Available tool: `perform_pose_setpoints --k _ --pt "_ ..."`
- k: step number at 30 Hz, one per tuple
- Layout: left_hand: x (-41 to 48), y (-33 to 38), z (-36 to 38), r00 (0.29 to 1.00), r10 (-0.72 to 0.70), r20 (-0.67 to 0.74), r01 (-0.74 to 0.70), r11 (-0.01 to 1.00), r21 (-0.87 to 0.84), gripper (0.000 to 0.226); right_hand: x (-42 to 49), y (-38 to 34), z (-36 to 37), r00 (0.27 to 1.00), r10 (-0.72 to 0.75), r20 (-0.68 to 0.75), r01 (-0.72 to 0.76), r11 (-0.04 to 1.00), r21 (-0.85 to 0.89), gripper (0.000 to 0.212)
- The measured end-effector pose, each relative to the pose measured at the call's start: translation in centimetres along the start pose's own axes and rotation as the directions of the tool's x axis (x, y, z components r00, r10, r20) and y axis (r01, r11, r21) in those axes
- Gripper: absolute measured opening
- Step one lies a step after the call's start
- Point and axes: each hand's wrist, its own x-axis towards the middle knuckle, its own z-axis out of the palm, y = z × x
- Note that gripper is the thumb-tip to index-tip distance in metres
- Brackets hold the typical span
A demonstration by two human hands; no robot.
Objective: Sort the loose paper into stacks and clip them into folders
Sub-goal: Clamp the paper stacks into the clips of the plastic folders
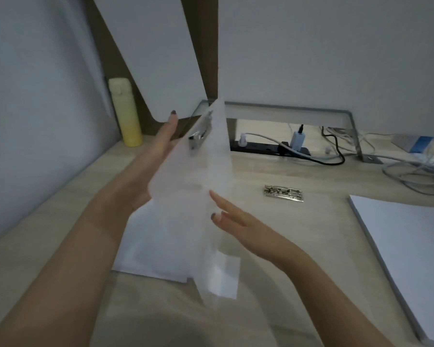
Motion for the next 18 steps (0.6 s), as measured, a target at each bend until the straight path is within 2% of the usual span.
perform_pose_setpoints --k 4,8,11,15,18 --pt "0.0 1.4 -4.2 0.990 0.032 -0.141 -0.007 0.986 0.169 0.038 2.1 3.2 1.4 0.997 0.052 0.054 -0.038 0.973 -0.230 0.056" --pt "0.1 0.8 -7.9 0.976 0.016 -0.216 0.046 0.959 0.279 0.030 3.5 6.0 0.2 0.995 0.053 -0.084 -0.089 0.849 -0.521 0.051" --pt "-0.1 -0.8 -9.6 0.954 -0.046 -0.295 0.133 0.951 0.281 0.028 5.0 7.1 -0.7 0.982 0.084 -0.168 -0.176 0.723 -0.668 0.051" --pt "-0.2 -5.0 -12.5 0.907 -0.206 -0.366 0.304 0.924 0.234 0.029 5.4 8.2 -0.6 0.949 0.033 -0.313 -0.259 0.648 -0.717 0.050" --pt "-0.6 -8.1 -13.7 0.881 -0.294 -0.370 0.359 0.925 0.120 0.035 5.3 8.6 -0.3 0.935 -0.037 -0.353 -0.260 0.606 -0.752 0.052"
